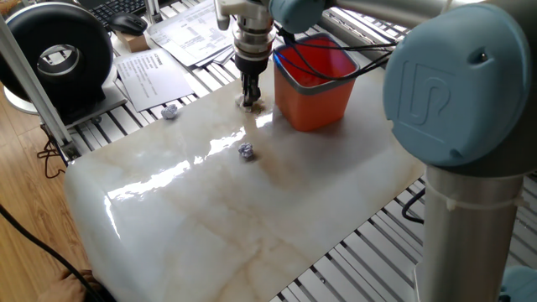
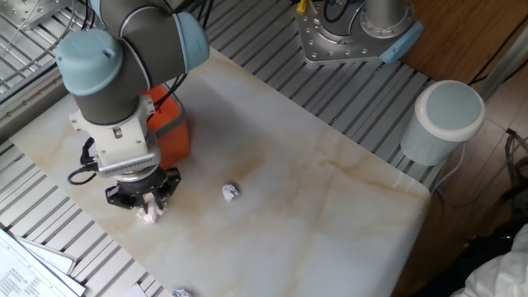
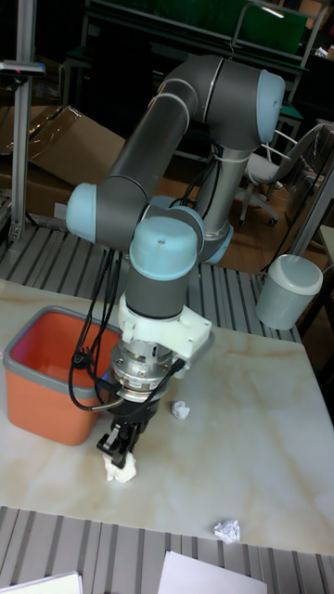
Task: Put the garbage in the trash can
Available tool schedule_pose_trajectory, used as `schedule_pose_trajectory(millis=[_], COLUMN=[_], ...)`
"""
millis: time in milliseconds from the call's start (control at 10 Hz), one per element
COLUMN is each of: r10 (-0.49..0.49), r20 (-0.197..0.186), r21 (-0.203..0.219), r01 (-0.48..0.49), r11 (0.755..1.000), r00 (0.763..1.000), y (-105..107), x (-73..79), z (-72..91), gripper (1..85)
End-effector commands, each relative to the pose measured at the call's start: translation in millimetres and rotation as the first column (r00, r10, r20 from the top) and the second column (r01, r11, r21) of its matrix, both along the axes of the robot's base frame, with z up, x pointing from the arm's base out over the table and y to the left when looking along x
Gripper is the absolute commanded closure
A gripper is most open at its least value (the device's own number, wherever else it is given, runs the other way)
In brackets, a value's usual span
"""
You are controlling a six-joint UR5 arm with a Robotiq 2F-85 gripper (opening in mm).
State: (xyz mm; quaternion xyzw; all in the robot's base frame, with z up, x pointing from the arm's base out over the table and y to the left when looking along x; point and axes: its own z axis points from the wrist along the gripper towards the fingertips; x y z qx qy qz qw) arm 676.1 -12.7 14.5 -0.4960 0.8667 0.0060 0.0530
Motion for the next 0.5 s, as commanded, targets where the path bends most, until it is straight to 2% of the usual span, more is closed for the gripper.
schedule_pose_trajectory(millis=[0, 100, 200, 300, 400], r10=[-0.090, -0.113, -0.142, -0.182, -0.230], r20=[-0.039, -0.039, -0.037, -0.015, 0.010], r21=[0.015, -0.019, -0.035, -0.035, -0.017], r01=[0.091, 0.112, 0.141, 0.181, 0.230], r11=[0.996, 0.994, 0.989, 0.983, 0.973], r00=[0.995, 0.993, 0.989, 0.983, 0.973], y=[-2.9, -10.7, -16.1, -17.9, -15.9], x=[-17.7, -23.6, -28.5, -24.8, -17.2], z=[35.9, 53.9, 75.0, 82.1, 82.8], gripper=[84.3, 84.3, 84.3, 84.3, 84.3])
